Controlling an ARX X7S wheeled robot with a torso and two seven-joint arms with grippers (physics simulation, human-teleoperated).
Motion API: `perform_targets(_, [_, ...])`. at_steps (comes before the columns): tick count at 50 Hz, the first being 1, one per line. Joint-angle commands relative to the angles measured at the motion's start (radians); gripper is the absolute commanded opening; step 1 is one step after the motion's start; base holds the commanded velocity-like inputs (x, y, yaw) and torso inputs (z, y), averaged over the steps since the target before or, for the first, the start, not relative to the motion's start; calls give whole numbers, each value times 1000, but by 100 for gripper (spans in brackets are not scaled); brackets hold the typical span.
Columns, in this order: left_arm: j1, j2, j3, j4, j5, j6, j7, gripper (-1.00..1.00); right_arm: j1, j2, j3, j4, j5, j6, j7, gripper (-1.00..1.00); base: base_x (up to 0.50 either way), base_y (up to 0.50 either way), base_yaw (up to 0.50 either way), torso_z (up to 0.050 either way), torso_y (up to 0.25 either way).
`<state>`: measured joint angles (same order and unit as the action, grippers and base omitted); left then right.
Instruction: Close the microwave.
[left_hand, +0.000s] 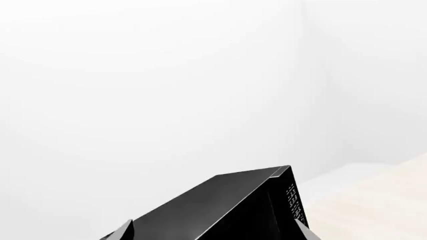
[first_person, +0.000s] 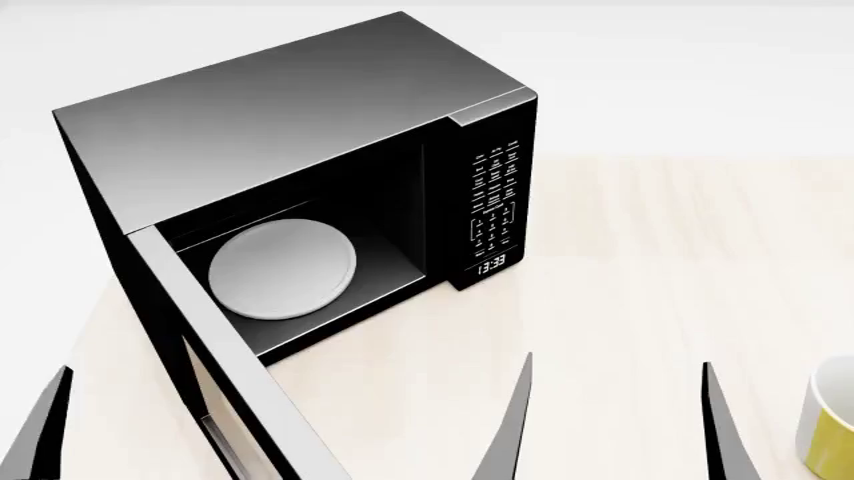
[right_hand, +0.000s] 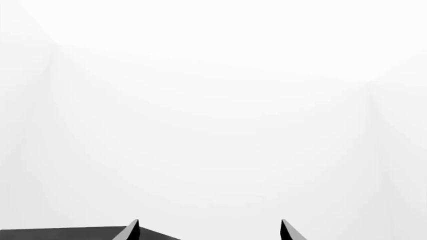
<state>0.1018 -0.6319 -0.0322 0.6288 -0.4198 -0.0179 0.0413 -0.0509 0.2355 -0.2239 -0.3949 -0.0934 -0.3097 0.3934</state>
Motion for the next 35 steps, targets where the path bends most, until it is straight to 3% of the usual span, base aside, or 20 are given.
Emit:
perform_targets(1, [-21, -122, 67, -130, -73, -5, 238, 100, 3, 4, -6, 15, 3, 1, 6, 100, 0, 0, 0, 0, 0])
perform_targets(14, [-134, -32, 201, -329, 74, 93, 320, 100, 5, 10, -11, 25, 3, -4, 14, 100, 0, 0, 0, 0, 0])
perform_targets(35, [-234, 61, 295, -505, 144, 155, 367, 100, 5, 17, -23, 35, 4, -6, 25, 100, 0, 0, 0, 0, 0])
